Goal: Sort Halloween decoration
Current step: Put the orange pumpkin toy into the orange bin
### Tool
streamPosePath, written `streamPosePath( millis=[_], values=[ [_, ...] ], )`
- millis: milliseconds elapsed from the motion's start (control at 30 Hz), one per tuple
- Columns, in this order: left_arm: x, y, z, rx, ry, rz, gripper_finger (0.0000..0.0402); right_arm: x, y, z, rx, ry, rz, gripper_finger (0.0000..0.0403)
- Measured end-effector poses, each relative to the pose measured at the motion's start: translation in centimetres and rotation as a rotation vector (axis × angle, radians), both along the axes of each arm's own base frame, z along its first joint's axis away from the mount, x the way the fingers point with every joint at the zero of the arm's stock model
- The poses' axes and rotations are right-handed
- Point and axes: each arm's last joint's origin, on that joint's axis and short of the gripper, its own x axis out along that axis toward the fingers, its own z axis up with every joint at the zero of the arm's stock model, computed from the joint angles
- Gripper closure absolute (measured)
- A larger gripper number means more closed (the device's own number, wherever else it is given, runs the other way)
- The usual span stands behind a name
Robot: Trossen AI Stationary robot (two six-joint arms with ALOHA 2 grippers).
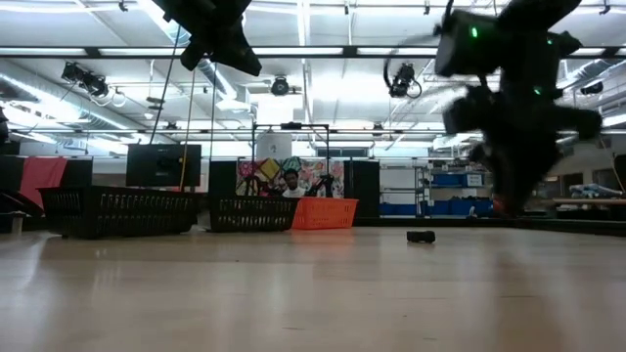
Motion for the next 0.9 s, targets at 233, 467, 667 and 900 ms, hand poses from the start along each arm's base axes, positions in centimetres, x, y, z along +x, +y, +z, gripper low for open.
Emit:
streamPosePath(
  millis=[233,467,667,900],
  values=[
    [0.0,0.0,0.0,0.0,0.0,0.0,0.0402,1.6,-0.6,2.2,0.008,-0.288,0.061,0.0323],
    [0.0,0.0,0.0,0.0,0.0,0.0,0.0402,3.5,-1.2,3.8,-0.033,-0.545,0.114,0.0323],
    [0.0,0.0,0.0,0.0,0.0,0.0,0.0402,5.5,-2.9,4.7,-0.153,-0.748,0.101,0.0322],
    [0.0,0.0,0.0,0.0,-0.001,0.0,0.0402,8.1,-6.2,3.3,-0.201,-0.89,-0.015,0.0322]
  ],
)
